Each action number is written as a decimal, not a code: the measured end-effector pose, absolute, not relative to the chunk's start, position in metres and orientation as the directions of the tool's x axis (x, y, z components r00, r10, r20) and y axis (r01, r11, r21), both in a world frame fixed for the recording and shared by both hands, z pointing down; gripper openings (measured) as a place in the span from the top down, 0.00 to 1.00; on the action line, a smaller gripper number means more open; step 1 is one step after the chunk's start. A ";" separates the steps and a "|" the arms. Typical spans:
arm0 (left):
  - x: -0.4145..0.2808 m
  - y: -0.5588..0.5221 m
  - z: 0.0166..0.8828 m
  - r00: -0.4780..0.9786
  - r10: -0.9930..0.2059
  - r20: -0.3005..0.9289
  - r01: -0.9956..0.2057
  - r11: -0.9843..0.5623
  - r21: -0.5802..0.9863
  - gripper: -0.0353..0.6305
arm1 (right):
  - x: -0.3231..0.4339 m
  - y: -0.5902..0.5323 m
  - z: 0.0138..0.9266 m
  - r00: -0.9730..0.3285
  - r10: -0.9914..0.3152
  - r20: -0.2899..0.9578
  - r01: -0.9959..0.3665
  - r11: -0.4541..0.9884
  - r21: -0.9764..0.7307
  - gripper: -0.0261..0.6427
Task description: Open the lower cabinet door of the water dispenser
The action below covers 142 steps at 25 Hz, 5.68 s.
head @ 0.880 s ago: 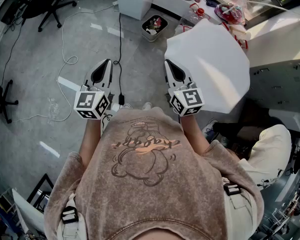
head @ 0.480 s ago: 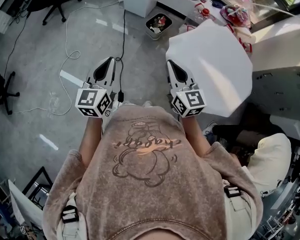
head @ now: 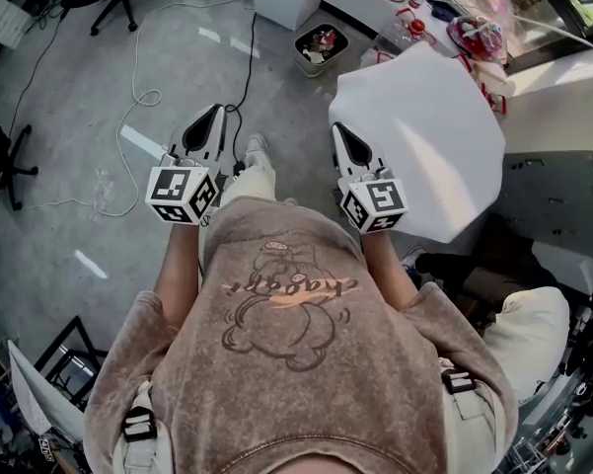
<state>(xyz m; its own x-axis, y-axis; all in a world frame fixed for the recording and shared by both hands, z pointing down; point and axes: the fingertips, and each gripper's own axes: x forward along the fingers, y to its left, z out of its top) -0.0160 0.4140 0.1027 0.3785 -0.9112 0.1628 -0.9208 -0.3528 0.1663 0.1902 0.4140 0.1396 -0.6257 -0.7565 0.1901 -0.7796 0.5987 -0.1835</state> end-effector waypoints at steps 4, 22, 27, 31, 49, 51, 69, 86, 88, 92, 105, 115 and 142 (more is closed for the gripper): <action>-0.019 0.387 0.111 0.393 -0.905 0.165 -0.914 -0.366 0.174 0.92 | 0.182 0.394 0.148 -0.623 -0.754 0.206 -0.782 0.595 -0.187 0.96; -0.078 0.140 0.107 0.500 -0.844 0.196 -0.863 -0.467 0.192 0.92 | 0.108 0.164 0.138 -0.602 -0.763 0.234 -0.799 0.579 -0.164 0.96; -0.089 0.082 0.101 0.546 -0.818 0.183 -0.836 -0.515 0.190 0.92 | 0.094 0.112 0.135 -0.562 -0.794 0.231 -0.827 0.536 -0.171 0.96; -0.093 0.048 0.097 0.586 -0.791 0.177 -0.809 -0.557 0.188 0.92 | 0.086 0.086 0.132 -0.523 -0.817 0.242 -0.852 0.493 -0.176 0.96; -0.101 -0.048 0.120 0.612 -0.772 0.174 -0.790 -0.583 0.189 0.92 | 0.089 -0.008 0.155 -0.458 -0.853 0.250 -0.888 0.430 -0.163 0.96; -0.099 -0.060 0.125 0.604 -0.777 0.176 -0.796 -0.577 0.185 0.92 | 0.092 -0.022 0.162 -0.459 -0.853 0.249 -0.888 0.430 -0.164 0.96; -0.077 -0.170 0.215 0.606 -0.777 0.171 -0.794 -0.579 0.187 0.92 | 0.109 -0.144 0.265 -0.513 -0.827 0.229 -0.856 0.475 -0.204 0.96; -0.083 -0.251 0.414 0.598 -0.788 0.145 -0.800 -0.576 0.168 0.92 | 0.112 -0.234 0.468 -0.492 -0.847 0.199 -0.868 0.458 -0.193 0.96; -0.082 -0.258 0.435 0.602 -0.787 0.139 -0.797 -0.580 0.167 0.92 | 0.113 -0.241 0.492 -0.493 -0.847 0.199 -0.868 0.462 -0.185 0.96; -0.083 -0.267 0.476 0.609 -0.783 0.125 -0.792 -0.592 0.153 0.92 | 0.116 -0.255 0.533 -0.486 -0.855 0.183 -0.872 0.459 -0.171 0.96; -0.083 -0.276 0.570 0.599 -0.798 0.065 -0.795 -0.582 0.171 0.92 | 0.126 -0.269 0.622 -0.482 -0.866 0.129 -0.872 0.461 -0.165 0.96; -0.082 -0.256 0.581 0.602 -0.797 0.060 -0.794 -0.588 0.155 0.92 | 0.119 -0.258 0.636 -0.523 -0.845 0.115 -0.842 0.491 -0.224 0.96; -0.081 -0.253 0.588 0.604 -0.795 0.055 -0.792 -0.591 0.152 0.92 | 0.086 -0.307 0.677 -0.607 -0.774 0.179 -0.791 0.568 -0.227 0.59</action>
